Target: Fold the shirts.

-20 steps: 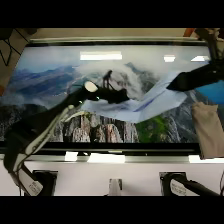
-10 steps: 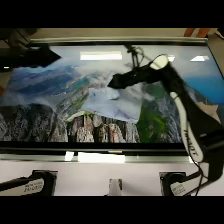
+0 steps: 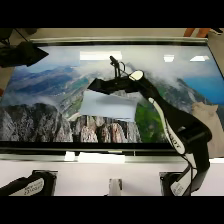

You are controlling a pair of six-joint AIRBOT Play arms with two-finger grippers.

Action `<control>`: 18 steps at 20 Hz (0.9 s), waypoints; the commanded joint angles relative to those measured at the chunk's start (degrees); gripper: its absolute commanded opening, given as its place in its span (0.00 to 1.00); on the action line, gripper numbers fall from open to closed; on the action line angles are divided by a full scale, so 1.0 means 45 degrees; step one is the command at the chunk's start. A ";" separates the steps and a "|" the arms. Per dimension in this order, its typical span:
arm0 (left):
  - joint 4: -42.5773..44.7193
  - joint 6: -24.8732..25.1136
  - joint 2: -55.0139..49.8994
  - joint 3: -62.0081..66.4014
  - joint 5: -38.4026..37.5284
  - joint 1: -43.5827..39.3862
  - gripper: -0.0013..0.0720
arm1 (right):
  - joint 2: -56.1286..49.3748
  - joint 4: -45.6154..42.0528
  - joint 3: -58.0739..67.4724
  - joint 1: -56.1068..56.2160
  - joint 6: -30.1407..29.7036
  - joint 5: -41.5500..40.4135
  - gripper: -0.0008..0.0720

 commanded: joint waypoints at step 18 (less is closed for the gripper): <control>0.0058 0.0092 0.0053 0.0000 -0.0257 0.0175 0.08 | 0.0461 -0.5814 -0.4070 -0.3895 0.1447 0.3492 0.73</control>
